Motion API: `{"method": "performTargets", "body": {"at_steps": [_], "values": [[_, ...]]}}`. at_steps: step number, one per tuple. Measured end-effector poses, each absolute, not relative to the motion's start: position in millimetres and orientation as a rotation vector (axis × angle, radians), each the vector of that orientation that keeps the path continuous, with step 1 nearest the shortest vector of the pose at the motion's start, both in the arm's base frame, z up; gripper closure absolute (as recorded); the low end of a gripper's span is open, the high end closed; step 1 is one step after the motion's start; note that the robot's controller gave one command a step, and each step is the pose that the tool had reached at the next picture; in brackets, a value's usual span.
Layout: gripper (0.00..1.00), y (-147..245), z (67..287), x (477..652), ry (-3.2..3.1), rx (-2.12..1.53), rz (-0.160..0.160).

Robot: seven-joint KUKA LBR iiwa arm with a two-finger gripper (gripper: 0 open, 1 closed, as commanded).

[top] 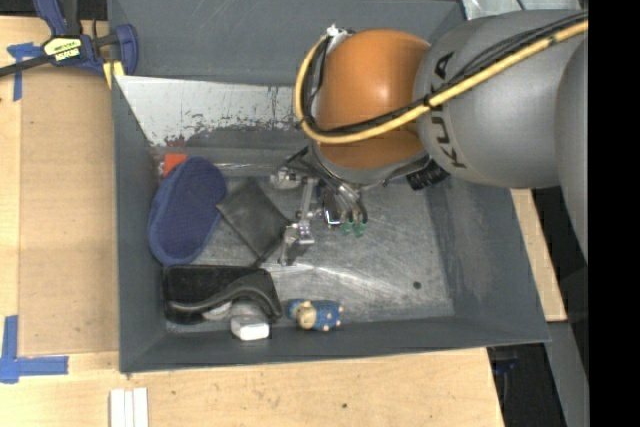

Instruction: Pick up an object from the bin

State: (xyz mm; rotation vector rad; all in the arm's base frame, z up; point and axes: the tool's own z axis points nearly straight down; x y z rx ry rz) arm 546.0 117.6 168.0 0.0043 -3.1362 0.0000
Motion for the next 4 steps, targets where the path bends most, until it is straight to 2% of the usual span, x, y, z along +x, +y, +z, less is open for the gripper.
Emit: {"method": "performTargets", "body": {"at_steps": [1, 2, 3, 4], "values": [[0.00, 133.8, 141.0, 554.8, -3.135, 0.186, 0.000], [0.00, 125.1, 126.8, 559.4, -3.135, -0.151, 0.001], [0.00, 122.8, 111.2, 547.1, -3.138, -0.246, -0.002], [0.00, 117.1, 74.7, 558.4, -3.104, -0.512, -0.005]]}}
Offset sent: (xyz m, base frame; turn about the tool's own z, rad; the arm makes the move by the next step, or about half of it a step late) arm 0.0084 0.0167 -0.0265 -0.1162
